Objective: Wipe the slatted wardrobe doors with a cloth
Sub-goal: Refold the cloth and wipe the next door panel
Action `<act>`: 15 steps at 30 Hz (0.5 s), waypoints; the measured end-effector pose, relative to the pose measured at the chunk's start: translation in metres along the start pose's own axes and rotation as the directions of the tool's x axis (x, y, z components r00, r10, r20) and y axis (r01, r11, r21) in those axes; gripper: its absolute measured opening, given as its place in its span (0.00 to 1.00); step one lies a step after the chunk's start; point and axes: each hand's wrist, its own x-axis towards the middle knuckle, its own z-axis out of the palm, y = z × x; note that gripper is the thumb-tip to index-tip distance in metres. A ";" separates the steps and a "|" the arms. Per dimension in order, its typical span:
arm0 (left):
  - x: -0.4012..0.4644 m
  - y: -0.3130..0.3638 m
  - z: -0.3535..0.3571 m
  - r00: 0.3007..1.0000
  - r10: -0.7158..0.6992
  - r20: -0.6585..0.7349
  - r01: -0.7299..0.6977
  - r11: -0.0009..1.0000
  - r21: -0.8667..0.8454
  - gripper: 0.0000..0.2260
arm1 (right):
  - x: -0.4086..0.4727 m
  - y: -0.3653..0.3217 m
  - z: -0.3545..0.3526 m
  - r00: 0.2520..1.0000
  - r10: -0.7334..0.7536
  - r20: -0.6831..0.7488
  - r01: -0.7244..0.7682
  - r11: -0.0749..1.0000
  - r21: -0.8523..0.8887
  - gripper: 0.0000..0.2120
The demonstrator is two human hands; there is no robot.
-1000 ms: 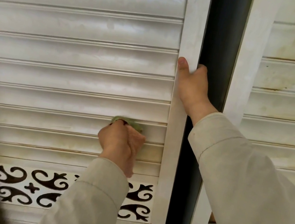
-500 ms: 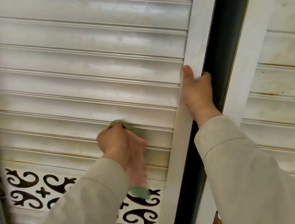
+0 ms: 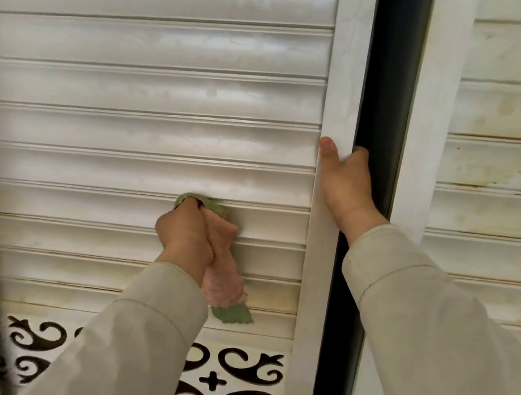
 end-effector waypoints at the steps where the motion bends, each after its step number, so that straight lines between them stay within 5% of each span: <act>1: -0.006 -0.005 0.005 0.995 -0.036 0.093 0.038 0.999 -0.020 0.04 | 0.001 0.000 0.000 1.000 -0.001 -0.001 0.001 1.000 0.004 0.29; 7: -0.074 -0.044 0.064 0.943 -0.118 0.310 0.090 0.991 0.104 0.06 | 0.000 -0.003 0.003 1.000 0.008 -0.007 -0.008 1.000 -0.002 0.30; 15: -0.055 -0.035 0.054 0.992 0.046 0.116 -0.063 0.988 0.142 0.04 | 0.003 -0.002 -0.009 1.000 0.003 -0.026 -0.003 1.000 -0.022 0.33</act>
